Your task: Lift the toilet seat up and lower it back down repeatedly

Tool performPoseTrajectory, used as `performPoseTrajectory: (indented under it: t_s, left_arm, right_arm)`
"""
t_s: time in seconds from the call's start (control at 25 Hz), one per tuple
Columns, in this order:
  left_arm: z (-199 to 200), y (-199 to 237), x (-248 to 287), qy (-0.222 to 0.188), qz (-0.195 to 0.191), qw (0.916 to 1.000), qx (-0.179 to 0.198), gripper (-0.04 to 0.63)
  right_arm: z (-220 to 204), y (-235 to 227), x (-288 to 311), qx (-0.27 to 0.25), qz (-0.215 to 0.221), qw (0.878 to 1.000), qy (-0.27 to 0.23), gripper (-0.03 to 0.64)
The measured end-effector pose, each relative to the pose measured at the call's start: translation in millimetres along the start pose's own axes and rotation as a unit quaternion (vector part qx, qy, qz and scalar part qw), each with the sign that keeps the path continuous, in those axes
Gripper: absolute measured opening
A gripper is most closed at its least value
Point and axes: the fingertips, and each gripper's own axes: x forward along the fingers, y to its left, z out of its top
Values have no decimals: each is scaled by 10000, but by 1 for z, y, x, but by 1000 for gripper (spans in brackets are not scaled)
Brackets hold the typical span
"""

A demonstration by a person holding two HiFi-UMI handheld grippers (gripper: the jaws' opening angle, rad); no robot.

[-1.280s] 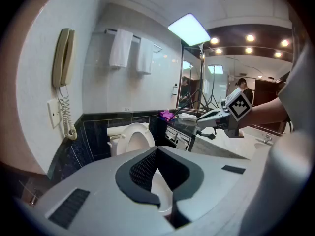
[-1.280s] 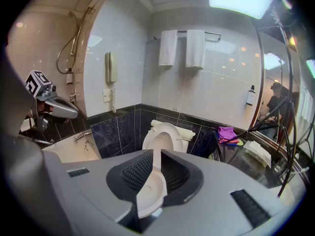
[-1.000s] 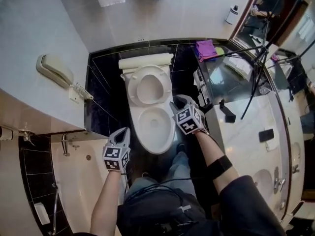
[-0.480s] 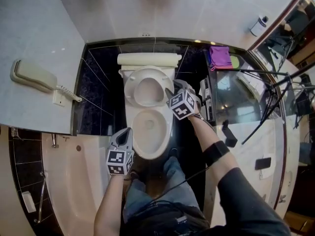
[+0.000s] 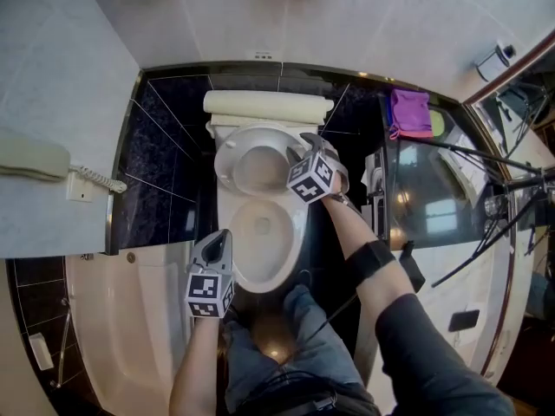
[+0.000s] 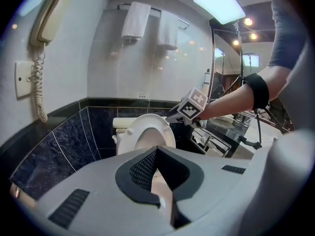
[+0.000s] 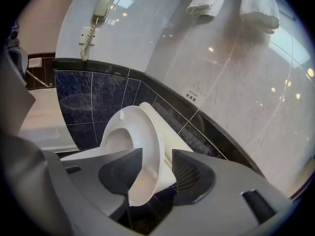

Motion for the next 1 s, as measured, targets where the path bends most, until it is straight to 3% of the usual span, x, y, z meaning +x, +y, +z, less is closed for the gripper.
performPoseTrajectory:
  t_s: [0.2, 0.4, 1.0]
  left_arm:
    - [-13, -3, 22, 97, 61, 9999, -102, 2]
    - [-26, -6, 34, 209, 67, 9996, -154, 2]
    - [-47, -15, 37, 465, -79, 9987, -186, 2]
  right_arm:
    - [0, -2, 31, -234, 30, 9996, -144, 205]
    - [-1, -1, 49, -535, 75, 9984, -163, 87]
    - [-1, 13, 29, -754, 87, 9970, -139, 89]
